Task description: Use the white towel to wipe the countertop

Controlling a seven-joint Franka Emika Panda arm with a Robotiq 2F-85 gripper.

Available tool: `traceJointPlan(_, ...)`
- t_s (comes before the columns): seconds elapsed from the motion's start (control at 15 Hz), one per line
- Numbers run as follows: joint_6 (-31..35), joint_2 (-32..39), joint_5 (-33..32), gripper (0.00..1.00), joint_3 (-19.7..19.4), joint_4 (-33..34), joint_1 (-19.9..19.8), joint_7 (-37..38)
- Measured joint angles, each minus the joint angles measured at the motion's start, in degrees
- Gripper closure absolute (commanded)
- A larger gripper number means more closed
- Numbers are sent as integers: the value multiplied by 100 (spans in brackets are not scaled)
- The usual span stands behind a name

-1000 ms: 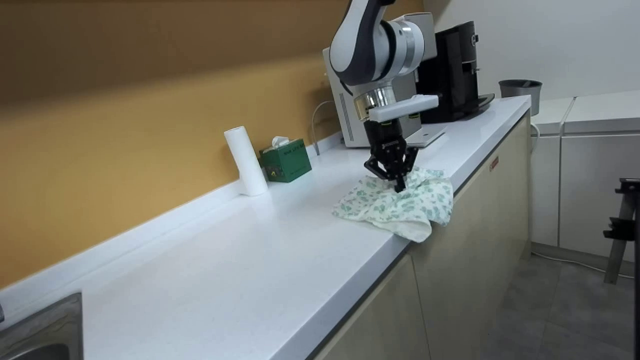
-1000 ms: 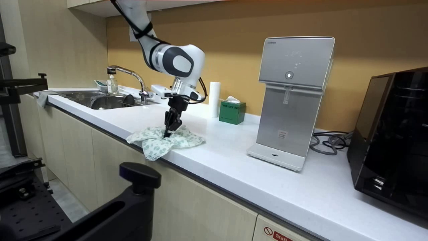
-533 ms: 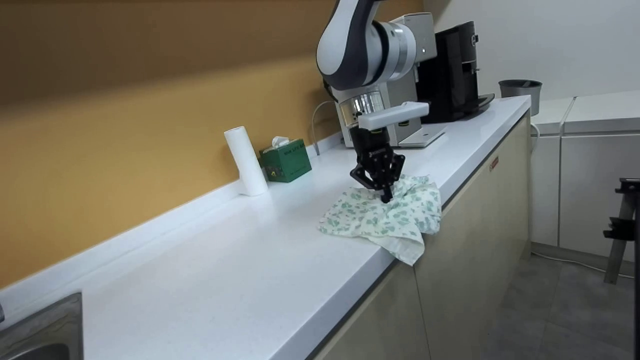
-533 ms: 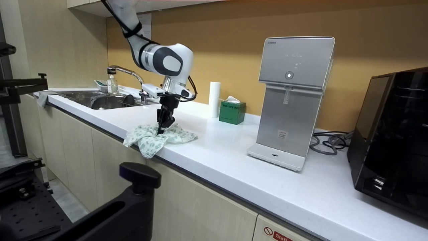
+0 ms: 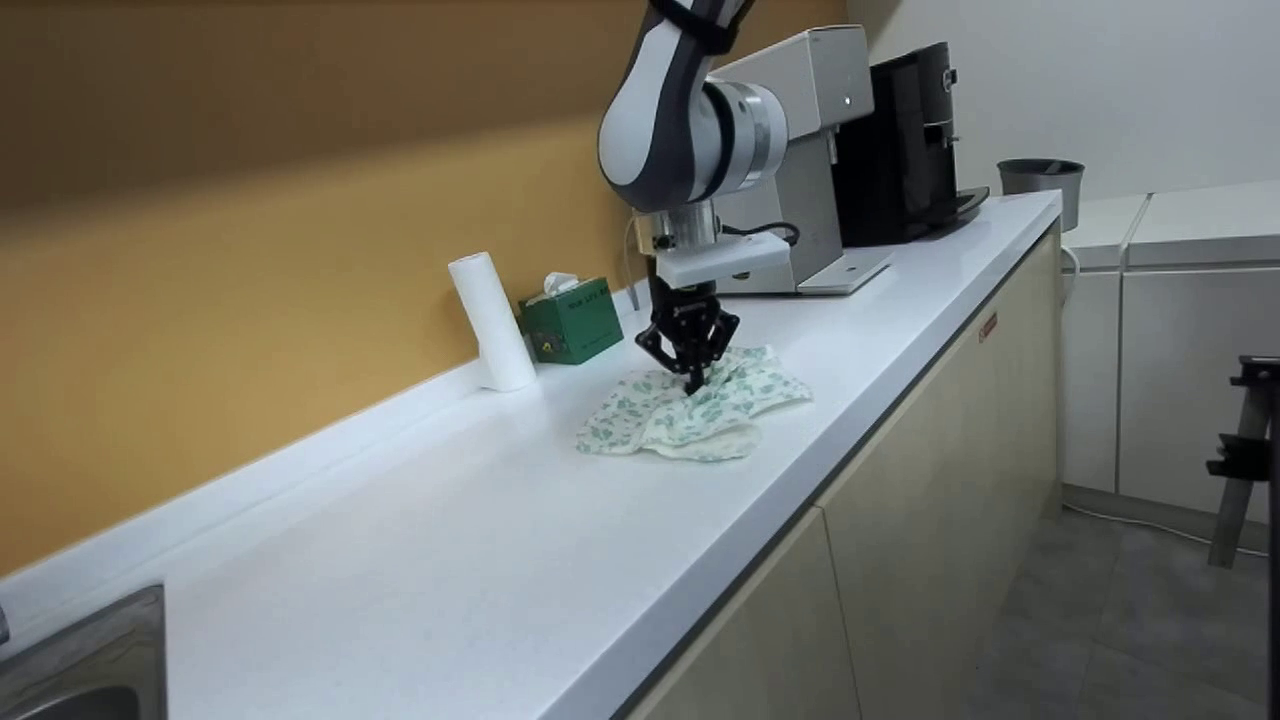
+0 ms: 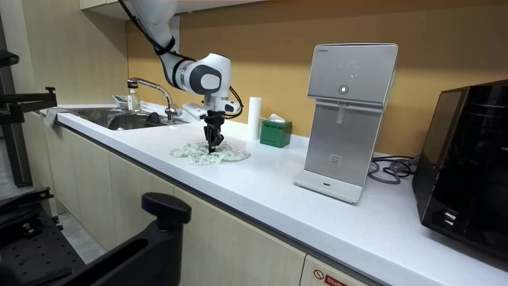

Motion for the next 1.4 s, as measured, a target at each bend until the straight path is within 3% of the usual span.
traceJointPlan(0.07,92,139,-41,95,-58,191,28,94)
traceJointPlan(0.13,155,276,-56,71,-118,385,47,170)
traceJointPlan(0.27,174,532,-116,69,-248,773,72,345)
traceJointPlan(0.47,39,758,-275,50,-420,1157,111,485)
traceJointPlan(0.93,-1224,631,-1205,2,-746,1715,433,793)
traceJointPlan(1.4,-2457,26,-1421,0,-725,2148,523,876)
